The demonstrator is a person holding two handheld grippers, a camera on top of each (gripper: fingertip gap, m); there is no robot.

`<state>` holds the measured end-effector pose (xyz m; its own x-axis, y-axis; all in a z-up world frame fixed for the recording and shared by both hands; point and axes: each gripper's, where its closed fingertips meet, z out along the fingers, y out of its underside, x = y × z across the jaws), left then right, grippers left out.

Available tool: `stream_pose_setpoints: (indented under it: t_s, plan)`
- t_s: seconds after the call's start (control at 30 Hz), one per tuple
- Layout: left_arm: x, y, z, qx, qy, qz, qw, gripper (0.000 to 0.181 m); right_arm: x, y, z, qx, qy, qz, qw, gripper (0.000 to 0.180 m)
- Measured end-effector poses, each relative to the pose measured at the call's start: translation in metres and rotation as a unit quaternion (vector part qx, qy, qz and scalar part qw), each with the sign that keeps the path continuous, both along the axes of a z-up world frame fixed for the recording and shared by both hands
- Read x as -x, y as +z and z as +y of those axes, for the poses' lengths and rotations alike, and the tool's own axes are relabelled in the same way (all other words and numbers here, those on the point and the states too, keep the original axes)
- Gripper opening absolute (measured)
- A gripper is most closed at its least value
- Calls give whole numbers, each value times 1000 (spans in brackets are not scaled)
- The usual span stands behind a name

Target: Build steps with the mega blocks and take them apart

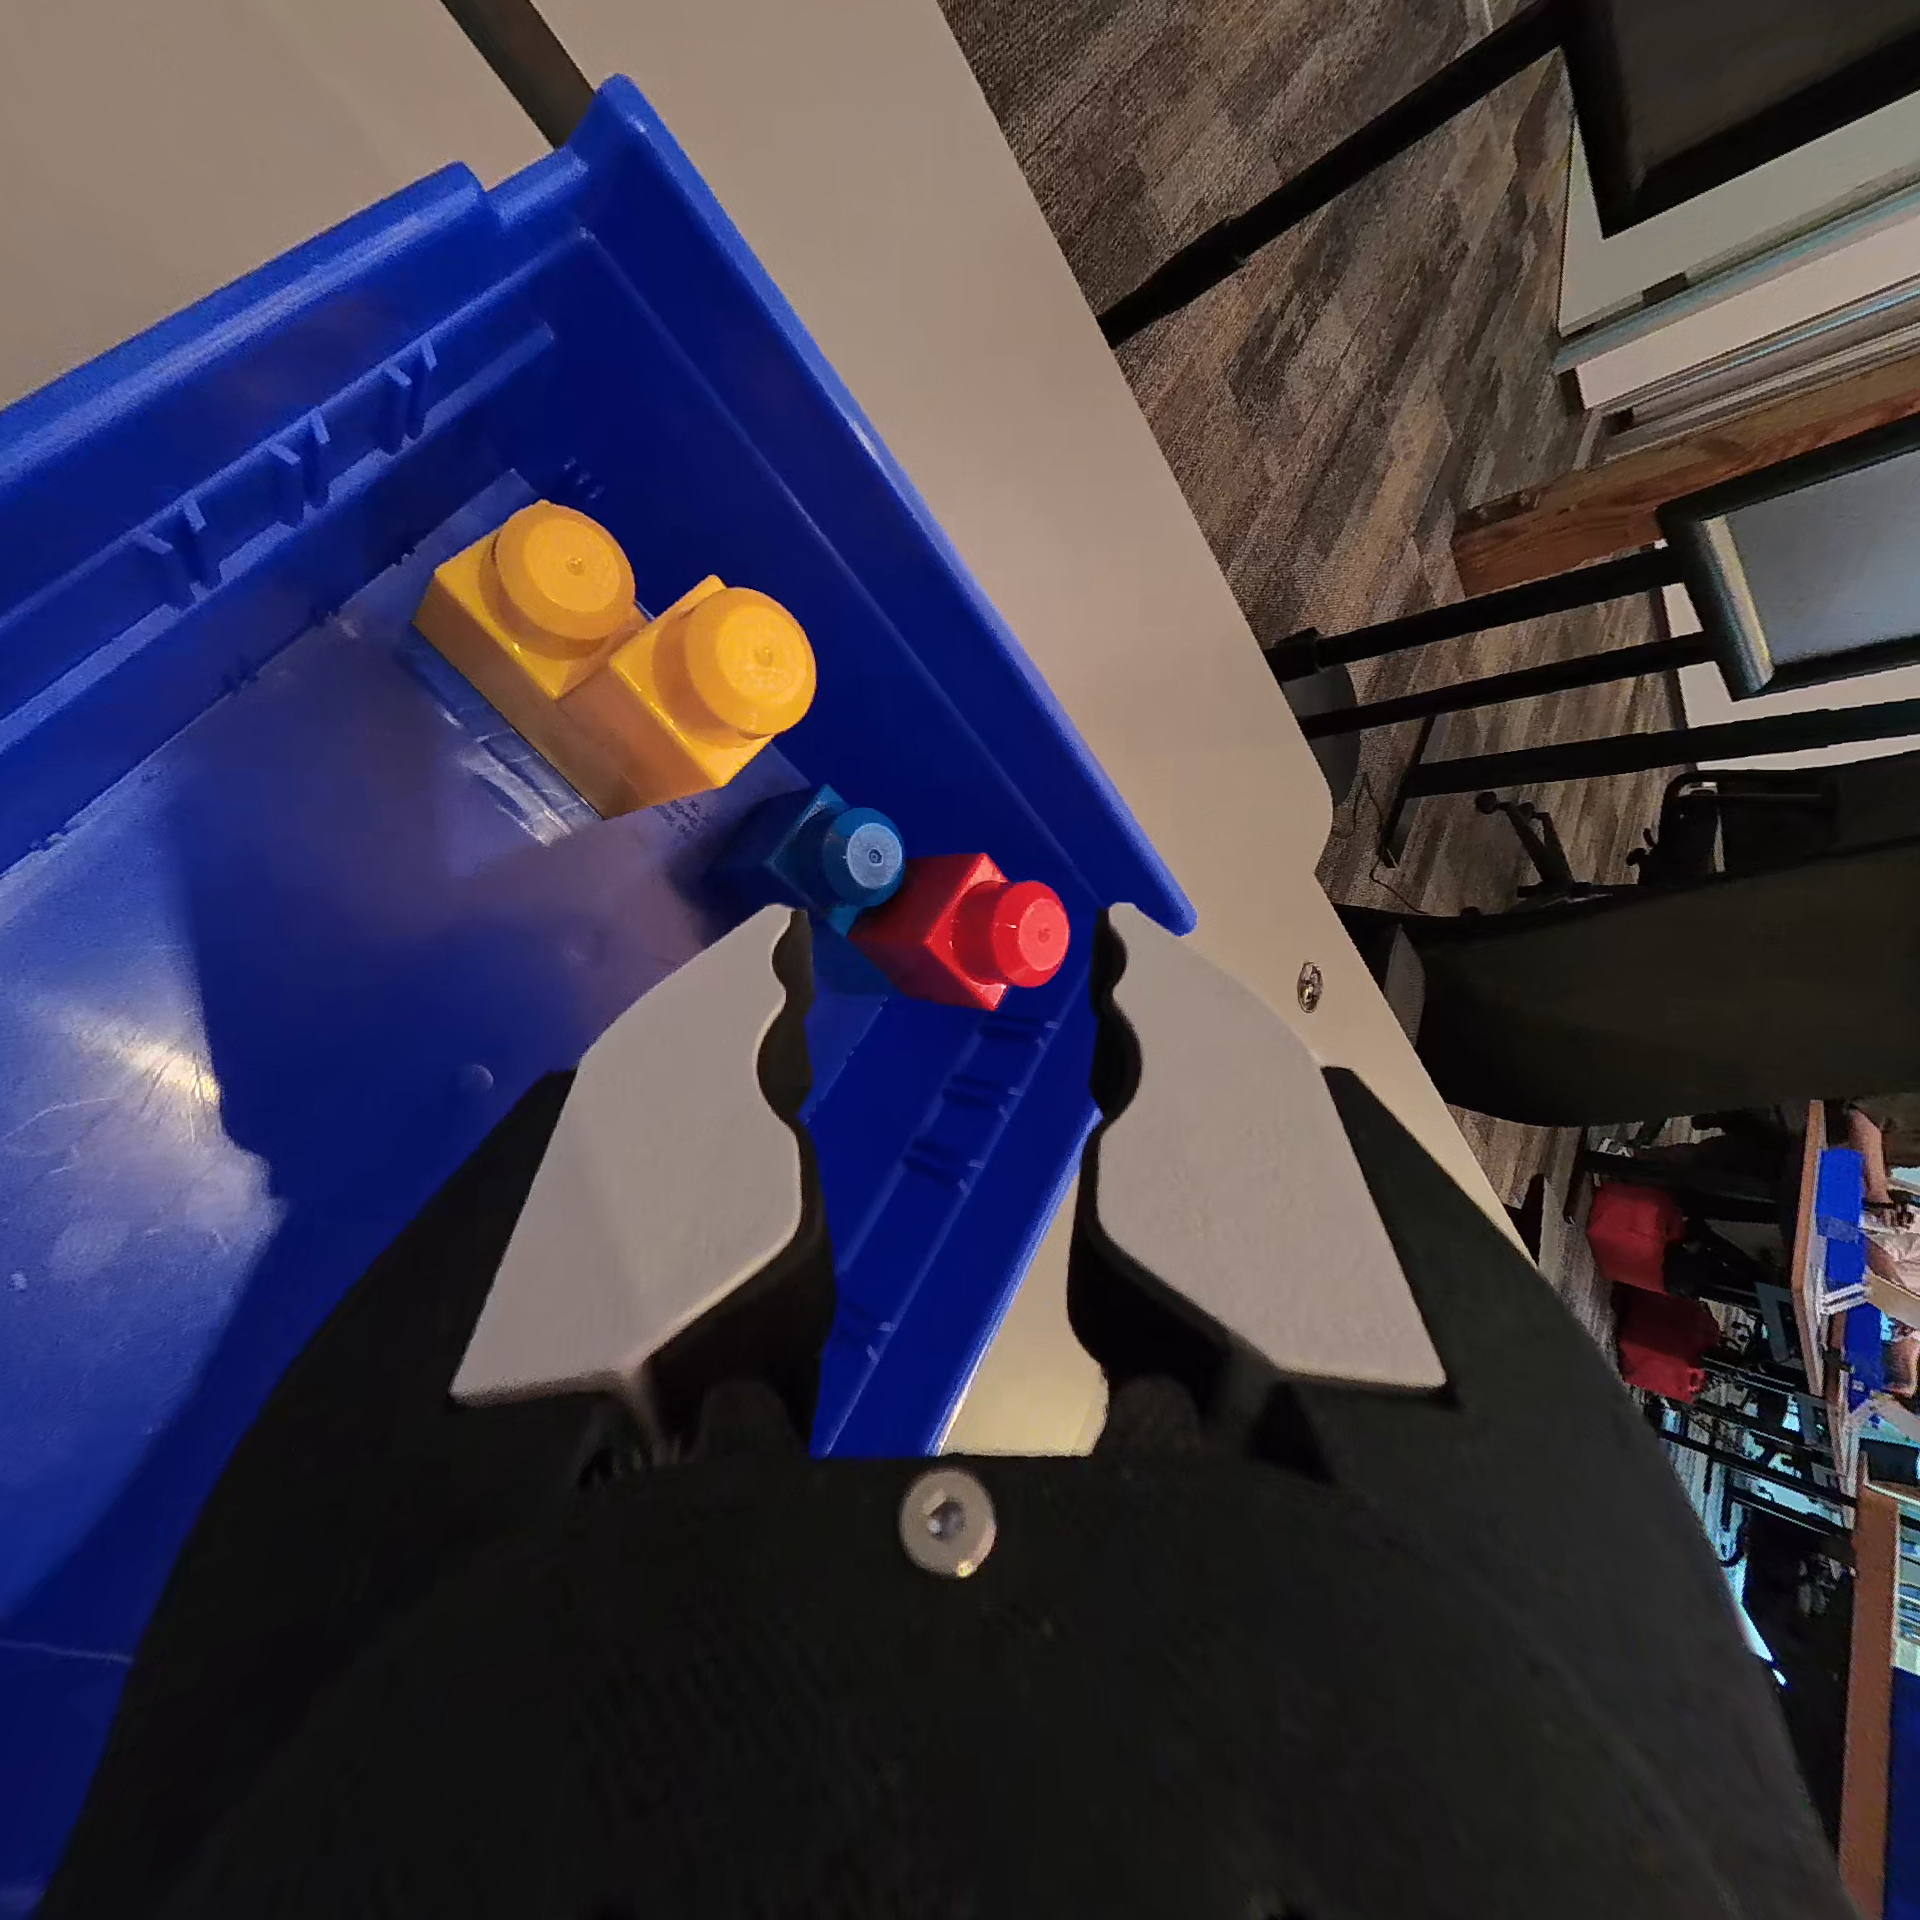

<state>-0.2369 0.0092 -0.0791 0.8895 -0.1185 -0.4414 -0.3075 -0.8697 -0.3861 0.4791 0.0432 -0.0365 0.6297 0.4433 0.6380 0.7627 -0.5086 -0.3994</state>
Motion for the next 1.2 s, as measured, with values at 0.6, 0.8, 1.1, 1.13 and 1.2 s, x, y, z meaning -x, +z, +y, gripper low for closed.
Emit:
stream_pose_setpoints:
  t_s: [0.6, 0.8, 1.1, 1.13, 1.2]
  plan:
    - [8, 12, 2, -23, -11, 34, 999, 44, 5, -14, -1, 33, 7, -10, 999, 53]
    - [-1, 34, 0, -70, -28, -23, 997, 41, 5, -19, -1, 42, 7, -12, 999, 53]
    - [-139, 110, -20, -171, -236, -180, 939, 41, 5, -24, -1, 54, 6, -20, 998, 53]
    - [-170, 119, -27, -185, -277, -181, 925, 41, 5, -24, -1, 54, 6, -19, 998, 53]
    - [-225, 123, -40, -202, -345, -147, 905, 41, 5, -24, -2, 54, 5, -19, 998, 53]
